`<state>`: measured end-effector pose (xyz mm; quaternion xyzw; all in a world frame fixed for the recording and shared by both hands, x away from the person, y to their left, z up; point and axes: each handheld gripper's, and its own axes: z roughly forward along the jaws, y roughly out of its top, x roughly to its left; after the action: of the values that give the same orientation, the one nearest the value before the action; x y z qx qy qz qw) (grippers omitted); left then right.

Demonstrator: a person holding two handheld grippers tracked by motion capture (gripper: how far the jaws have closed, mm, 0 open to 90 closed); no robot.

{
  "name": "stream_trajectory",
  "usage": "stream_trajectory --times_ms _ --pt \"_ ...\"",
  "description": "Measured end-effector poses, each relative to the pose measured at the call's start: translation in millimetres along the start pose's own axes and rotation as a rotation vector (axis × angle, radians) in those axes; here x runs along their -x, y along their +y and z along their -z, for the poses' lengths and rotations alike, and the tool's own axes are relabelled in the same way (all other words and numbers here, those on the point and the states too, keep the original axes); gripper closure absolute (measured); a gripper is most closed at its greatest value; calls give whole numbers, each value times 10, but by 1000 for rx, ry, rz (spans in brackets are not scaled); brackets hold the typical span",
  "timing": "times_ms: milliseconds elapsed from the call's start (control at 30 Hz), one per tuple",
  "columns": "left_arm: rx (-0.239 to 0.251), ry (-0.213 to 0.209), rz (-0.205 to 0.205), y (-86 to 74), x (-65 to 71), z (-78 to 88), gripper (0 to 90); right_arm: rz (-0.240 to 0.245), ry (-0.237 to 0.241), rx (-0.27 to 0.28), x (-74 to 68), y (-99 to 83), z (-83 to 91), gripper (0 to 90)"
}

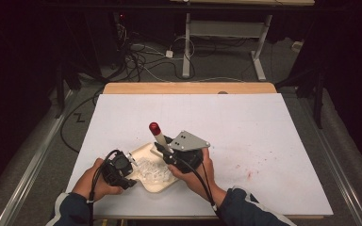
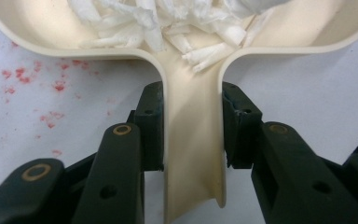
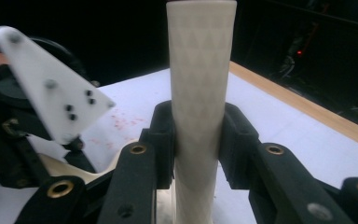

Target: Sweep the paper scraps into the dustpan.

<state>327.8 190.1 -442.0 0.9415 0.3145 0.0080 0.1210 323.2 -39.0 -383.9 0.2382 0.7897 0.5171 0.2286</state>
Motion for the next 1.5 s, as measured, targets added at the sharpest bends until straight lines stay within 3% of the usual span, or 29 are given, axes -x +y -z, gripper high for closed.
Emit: stream_trajectory --times_ms 200,267,333,467,500,533,567,667,733,800,933,967,1000,1067,1100,1233,1367,1433,1500 --pt "0 -6 6 -4 -1 -11 626 3 28 23 -22 84 47 706" --pt "-1 -2 5 -3 1 -11 626 -5 32 36 14 127 85 706" --pt "0 -3 6 0 5 -9 626 14 -3 54 77 174 146 706" --pt "-3 -2 7 -1 3 -22 626 -7 1 78 184 189 185 706" --pt "-2 -2 10 -3 4 -24 625 -3 -9 85 218 187 191 705" --pt "-1 -4 9 -3 7 -24 625 28 -61 99 277 153 188 705" --pt "-2 -2 10 -2 11 -24 625 38 -82 107 323 120 174 705" --pt "-5 0 7 0 11 -33 625 5 -98 104 430 29 139 705" --pt "-4 0 10 2 9 -33 625 34 -152 112 499 -142 63 705" --pt "-3 1 13 8 17 -38 625 43 -160 102 501 -228 0 706" --pt "-3 5 14 19 23 -40 625 45 -125 100 422 -216 -35 704" --pt "-3 5 16 21 26 -43 625 25 -52 101 333 -202 -54 703" --pt "-5 6 14 23 28 -44 625 25 -52 101 333 -202 -54 703" --pt "-3 8 14 20 30 -45 625 53 9 102 166 -171 -61 704" --pt "-3 8 14 20 30 -45 625 53 9 102 166 -171 -61 704" --pt "-4 12 8 21 32 -43 625 42 98 124 18 -107 -61 705" --pt "1 13 10 27 41 -38 625 52 119 140 -35 -60 -47 706" --pt "5 12 11 27 41 -30 625 63 111 146 -44 -40 -39 706" --pt "9 11 19 27 41 -32 625 40 94 162 19 -23 -7 705"
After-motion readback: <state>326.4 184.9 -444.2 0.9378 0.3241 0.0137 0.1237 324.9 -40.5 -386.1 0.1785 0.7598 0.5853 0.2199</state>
